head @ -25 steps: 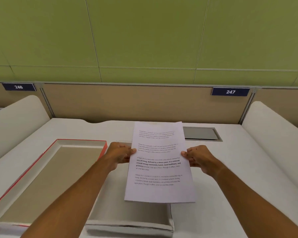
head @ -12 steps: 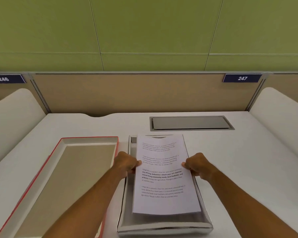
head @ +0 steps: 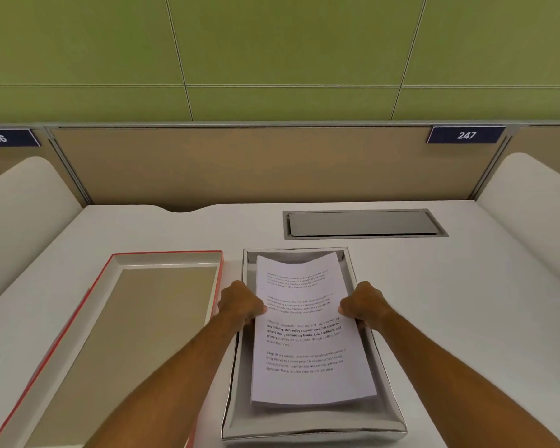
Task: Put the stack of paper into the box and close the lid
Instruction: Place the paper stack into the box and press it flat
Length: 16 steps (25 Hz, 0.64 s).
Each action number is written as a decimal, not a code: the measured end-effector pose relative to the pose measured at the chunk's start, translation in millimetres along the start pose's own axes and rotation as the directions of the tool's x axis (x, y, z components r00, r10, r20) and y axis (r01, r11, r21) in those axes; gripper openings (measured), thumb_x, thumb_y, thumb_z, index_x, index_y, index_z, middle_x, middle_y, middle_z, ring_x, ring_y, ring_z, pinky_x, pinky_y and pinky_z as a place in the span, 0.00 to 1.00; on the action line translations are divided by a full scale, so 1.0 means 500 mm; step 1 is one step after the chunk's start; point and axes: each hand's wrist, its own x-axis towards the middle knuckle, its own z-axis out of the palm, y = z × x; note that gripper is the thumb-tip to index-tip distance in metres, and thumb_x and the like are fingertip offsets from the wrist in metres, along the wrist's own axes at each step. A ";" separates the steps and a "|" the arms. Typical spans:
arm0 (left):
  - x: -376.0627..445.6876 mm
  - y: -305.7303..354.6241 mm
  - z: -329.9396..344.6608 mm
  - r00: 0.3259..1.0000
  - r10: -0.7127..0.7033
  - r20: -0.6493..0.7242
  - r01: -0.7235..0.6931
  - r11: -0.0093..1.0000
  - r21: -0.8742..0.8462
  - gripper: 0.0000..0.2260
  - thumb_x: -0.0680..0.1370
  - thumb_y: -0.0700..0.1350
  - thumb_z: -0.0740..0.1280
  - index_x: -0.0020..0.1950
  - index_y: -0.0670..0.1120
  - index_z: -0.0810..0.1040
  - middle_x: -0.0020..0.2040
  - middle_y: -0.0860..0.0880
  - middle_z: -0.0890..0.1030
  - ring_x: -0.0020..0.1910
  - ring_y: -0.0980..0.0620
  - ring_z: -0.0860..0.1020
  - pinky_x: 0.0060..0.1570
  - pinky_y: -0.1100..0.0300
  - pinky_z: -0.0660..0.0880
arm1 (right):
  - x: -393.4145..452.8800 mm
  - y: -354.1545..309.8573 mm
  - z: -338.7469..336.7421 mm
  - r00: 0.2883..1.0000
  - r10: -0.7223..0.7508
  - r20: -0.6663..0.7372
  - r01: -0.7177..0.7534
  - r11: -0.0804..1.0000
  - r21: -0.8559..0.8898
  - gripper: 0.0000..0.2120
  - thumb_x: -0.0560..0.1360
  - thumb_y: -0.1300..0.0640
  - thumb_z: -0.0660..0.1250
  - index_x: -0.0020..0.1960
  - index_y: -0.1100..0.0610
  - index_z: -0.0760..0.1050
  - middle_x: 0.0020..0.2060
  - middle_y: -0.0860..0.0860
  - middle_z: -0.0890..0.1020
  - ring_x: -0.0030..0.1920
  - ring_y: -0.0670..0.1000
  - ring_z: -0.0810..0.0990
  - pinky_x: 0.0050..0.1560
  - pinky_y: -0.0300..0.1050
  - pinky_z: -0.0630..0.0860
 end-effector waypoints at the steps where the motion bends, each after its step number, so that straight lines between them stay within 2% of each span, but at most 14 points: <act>1: 0.000 0.000 0.002 1.000 0.012 -0.001 -0.012 1.000 0.023 0.14 0.70 0.44 0.77 0.44 0.41 0.74 0.49 0.42 0.84 0.42 0.44 0.83 0.34 0.58 0.78 | 0.000 0.000 0.000 1.000 -0.004 0.006 0.004 0.999 -0.036 0.09 0.73 0.60 0.70 0.48 0.59 0.71 0.51 0.58 0.83 0.49 0.61 0.84 0.48 0.55 0.84; 4: -0.004 0.000 0.014 0.999 0.049 0.020 -0.050 0.996 0.071 0.13 0.72 0.45 0.75 0.47 0.43 0.72 0.52 0.42 0.83 0.45 0.44 0.83 0.40 0.56 0.81 | -0.003 -0.001 0.002 1.000 -0.025 0.015 0.027 0.989 -0.142 0.09 0.74 0.61 0.69 0.49 0.60 0.70 0.52 0.58 0.82 0.47 0.59 0.83 0.46 0.51 0.84; 7: -0.009 0.004 0.021 0.994 0.030 0.103 -0.033 0.999 0.032 0.13 0.75 0.47 0.70 0.55 0.43 0.73 0.58 0.42 0.81 0.49 0.45 0.80 0.42 0.56 0.79 | -0.011 -0.002 0.004 0.998 -0.054 0.030 0.060 0.972 -0.225 0.08 0.75 0.60 0.67 0.49 0.59 0.69 0.53 0.58 0.82 0.47 0.59 0.82 0.47 0.49 0.84; 9: -0.013 0.006 0.018 0.986 -0.015 0.167 0.022 0.999 -0.042 0.21 0.77 0.51 0.67 0.65 0.40 0.71 0.64 0.40 0.77 0.57 0.42 0.78 0.46 0.53 0.77 | -0.016 0.002 0.006 0.996 -0.054 0.066 0.067 0.973 -0.219 0.09 0.75 0.59 0.67 0.50 0.59 0.69 0.55 0.59 0.82 0.51 0.60 0.82 0.51 0.51 0.83; 11: -0.017 0.011 0.010 0.978 -0.050 0.204 0.074 0.991 -0.114 0.29 0.78 0.57 0.64 0.72 0.39 0.66 0.68 0.39 0.74 0.62 0.39 0.75 0.52 0.49 0.76 | -0.021 0.002 0.002 0.996 -0.028 0.090 0.038 0.994 -0.107 0.13 0.75 0.54 0.68 0.54 0.61 0.71 0.56 0.59 0.81 0.53 0.60 0.82 0.50 0.52 0.82; 13: -0.018 0.016 0.001 0.967 -0.086 0.238 0.134 0.972 -0.191 0.34 0.78 0.63 0.57 0.74 0.40 0.63 0.69 0.38 0.72 0.65 0.37 0.73 0.60 0.45 0.74 | -0.026 -0.003 -0.004 0.995 0.013 0.102 -0.020 0.998 0.067 0.23 0.76 0.47 0.67 0.61 0.64 0.71 0.56 0.59 0.79 0.54 0.59 0.79 0.48 0.52 0.79; 16: -0.021 0.022 -0.006 0.945 -0.123 0.304 0.224 0.919 -0.324 0.37 0.77 0.68 0.50 0.75 0.42 0.62 0.71 0.37 0.71 0.68 0.35 0.70 0.69 0.40 0.66 | -0.031 -0.012 -0.006 0.989 0.050 0.140 -0.080 0.973 0.217 0.30 0.79 0.40 0.58 0.66 0.66 0.70 0.53 0.59 0.77 0.54 0.60 0.77 0.49 0.50 0.73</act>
